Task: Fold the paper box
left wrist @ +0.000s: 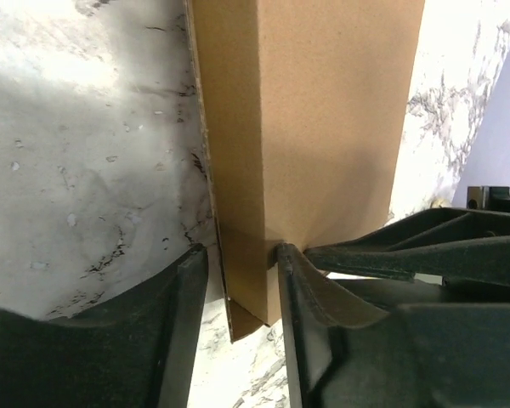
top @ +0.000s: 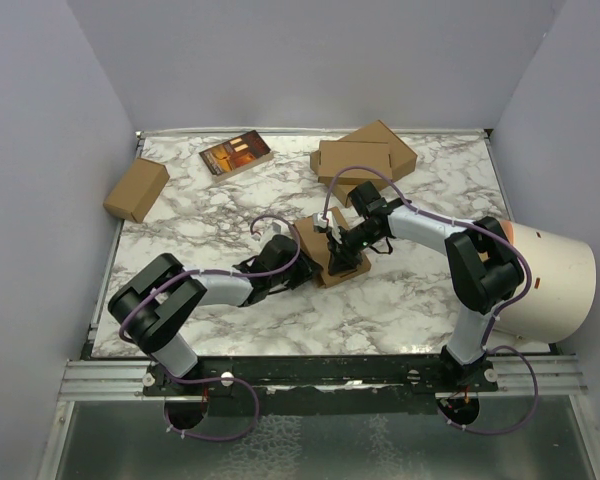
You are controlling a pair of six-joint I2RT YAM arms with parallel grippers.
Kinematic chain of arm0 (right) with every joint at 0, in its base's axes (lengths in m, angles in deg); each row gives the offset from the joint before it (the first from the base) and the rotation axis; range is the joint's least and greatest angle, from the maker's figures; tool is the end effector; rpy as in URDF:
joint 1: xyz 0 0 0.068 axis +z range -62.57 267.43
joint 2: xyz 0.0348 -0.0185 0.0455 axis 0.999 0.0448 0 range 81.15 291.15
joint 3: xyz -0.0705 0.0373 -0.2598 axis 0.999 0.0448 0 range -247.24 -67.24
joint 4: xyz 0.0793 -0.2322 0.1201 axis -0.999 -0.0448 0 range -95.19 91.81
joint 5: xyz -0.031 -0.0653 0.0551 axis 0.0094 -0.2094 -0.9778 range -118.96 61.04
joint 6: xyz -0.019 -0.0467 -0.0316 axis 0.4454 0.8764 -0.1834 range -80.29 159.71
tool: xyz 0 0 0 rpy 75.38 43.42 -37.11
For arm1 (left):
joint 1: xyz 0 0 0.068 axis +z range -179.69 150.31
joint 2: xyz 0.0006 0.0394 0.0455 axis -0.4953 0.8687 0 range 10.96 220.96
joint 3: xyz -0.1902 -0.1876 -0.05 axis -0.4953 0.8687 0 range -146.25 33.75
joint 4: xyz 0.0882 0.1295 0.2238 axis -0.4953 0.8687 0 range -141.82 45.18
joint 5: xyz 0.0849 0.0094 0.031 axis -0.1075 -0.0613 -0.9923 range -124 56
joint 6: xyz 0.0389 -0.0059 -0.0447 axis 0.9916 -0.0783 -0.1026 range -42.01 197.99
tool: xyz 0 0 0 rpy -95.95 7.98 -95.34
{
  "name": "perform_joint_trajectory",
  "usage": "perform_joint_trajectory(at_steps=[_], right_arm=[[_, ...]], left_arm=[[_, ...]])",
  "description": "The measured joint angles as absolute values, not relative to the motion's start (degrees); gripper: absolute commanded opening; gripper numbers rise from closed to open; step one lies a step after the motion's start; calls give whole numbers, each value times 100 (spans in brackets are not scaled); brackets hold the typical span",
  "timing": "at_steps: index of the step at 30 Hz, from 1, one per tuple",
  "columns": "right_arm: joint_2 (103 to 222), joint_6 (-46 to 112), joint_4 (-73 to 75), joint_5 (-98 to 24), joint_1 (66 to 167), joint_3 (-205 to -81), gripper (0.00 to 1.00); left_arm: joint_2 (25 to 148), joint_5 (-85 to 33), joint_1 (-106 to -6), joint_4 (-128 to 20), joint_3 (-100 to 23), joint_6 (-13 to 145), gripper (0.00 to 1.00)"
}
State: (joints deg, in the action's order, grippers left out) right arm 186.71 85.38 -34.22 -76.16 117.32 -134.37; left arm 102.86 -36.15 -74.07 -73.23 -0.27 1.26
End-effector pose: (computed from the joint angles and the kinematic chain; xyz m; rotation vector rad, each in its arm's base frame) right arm 0.2937 0.2059 0.1539 -1.6952 1.9372 1.0638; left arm 0.2235 -0.2163 0.1202 -0.7043 2.3450 -1.0527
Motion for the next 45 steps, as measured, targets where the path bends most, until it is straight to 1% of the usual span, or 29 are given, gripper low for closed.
perform_joint_trajectory(at_steps=[2,4,8,17,21,27,33,39,40,41,42,45], right_arm=[[18671,8538,-3422,-7616,11732,-13437,17],[18673,8538,-3422,-7616,11732,-13437,16],[18680,8538,-3422,-7618,11732,-13437,16],[18682,8538,-3422,-7618,11732,-13437,17],[18682,8538,-3422,-7618,11732,-13437,17],[18682,8538,-3422,-7618,11732,-13437,16],[18686,8538,-3422,-7618,11732,-13440,16],[18691,8538,-3422,-7618,11732,-13444,16],[18691,8538,-3424,-7618,11732,-13444,16],[18691,8538,-3424,-7618,11732,-13444,16],[18691,8541,-3422,-7618,11732,-13444,16],[18691,8538,-3420,-7620,11735,-13444,16]], left_arm=[[10284,-3670,-7407,-7290,-25,264,61],[10264,-3703,-7387,-7319,-5,327,64],[10104,-3705,-7221,-7463,150,526,66],[9949,-3550,-6216,-7686,360,1127,66],[10273,-3383,-5855,-7845,102,1337,66],[10799,-3180,-5737,-7904,-442,1584,65],[11129,-3071,-5689,-7937,-774,1685,56],[11435,-3001,-5599,-7889,-1069,1715,34],[11440,-2968,-5595,-7893,-1089,1713,28],[11440,-2944,-5595,-7896,-1113,1722,24],[11442,-2920,-5595,-7891,-1133,1724,20],[11451,-2837,-5593,-7880,-1181,1735,15]])
